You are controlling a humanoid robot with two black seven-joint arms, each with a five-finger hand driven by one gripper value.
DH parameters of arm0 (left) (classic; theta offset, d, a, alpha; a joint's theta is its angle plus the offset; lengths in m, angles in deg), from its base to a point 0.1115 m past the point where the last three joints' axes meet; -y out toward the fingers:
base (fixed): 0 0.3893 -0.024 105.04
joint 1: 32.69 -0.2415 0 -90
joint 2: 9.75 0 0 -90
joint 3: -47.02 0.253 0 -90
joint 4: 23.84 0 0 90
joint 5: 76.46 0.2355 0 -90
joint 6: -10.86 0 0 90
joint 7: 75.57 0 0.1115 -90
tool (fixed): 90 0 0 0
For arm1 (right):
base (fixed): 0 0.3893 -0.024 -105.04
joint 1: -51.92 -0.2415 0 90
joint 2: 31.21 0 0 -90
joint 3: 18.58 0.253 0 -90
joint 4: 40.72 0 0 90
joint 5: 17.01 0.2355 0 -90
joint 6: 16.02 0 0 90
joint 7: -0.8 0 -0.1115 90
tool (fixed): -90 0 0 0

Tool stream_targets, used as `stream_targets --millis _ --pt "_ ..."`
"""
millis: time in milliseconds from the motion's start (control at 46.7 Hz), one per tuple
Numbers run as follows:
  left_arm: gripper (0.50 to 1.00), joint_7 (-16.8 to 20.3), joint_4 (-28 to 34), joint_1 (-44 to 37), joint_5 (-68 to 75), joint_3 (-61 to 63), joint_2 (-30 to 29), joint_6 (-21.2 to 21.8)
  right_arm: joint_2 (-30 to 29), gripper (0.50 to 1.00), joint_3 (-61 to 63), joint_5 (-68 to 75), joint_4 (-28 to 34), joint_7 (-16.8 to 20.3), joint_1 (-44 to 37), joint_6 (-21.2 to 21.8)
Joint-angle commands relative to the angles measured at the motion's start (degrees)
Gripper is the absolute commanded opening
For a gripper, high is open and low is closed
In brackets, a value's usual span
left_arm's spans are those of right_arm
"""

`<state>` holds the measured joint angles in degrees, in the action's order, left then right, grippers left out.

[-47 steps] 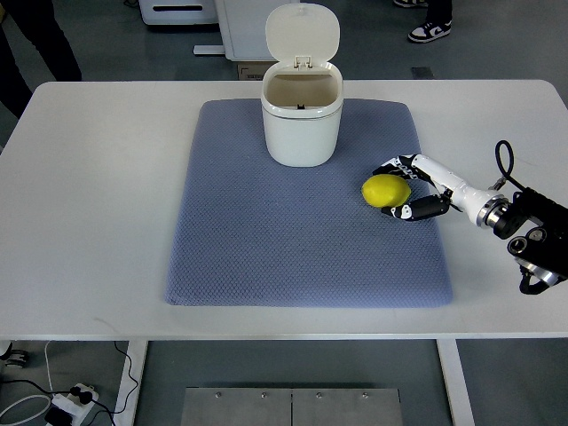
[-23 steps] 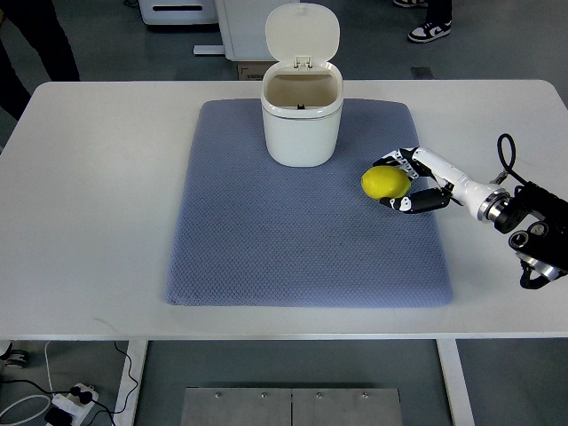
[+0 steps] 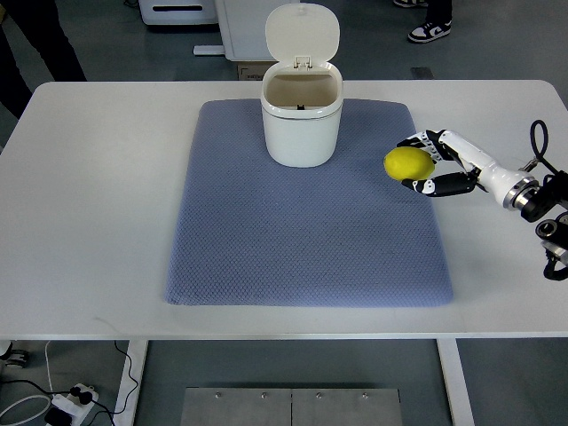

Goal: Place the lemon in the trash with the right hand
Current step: 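Lift the lemon with the right hand, raising it above the mat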

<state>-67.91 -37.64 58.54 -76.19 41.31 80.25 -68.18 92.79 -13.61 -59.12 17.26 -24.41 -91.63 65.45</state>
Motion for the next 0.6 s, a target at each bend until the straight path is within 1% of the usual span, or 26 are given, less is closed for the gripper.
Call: stream_targets --millis 0,128,342,578 --pt "1.0 0.0 0.0 0.0 0.0 0.0 0.0 0.0 2.5 0.5 1.0 0.3 1.3 -0.6 0.0 0.3" --pt "1.0 0.0 0.0 0.0 0.0 0.0 0.0 0.0 6.1 0.5 2.3 1.5 2.5 -1.2 -0.8 1.0" --pt "1.0 0.0 0.0 0.0 0.0 0.0 0.0 0.0 10.2 0.5 2.4 4.8 6.4 -1.2 -5.4 2.0" --pt "1.0 0.0 0.0 0.0 0.0 0.0 0.0 0.0 12.0 0.5 -0.1 9.2 9.2 -0.5 -12.4 3.6"
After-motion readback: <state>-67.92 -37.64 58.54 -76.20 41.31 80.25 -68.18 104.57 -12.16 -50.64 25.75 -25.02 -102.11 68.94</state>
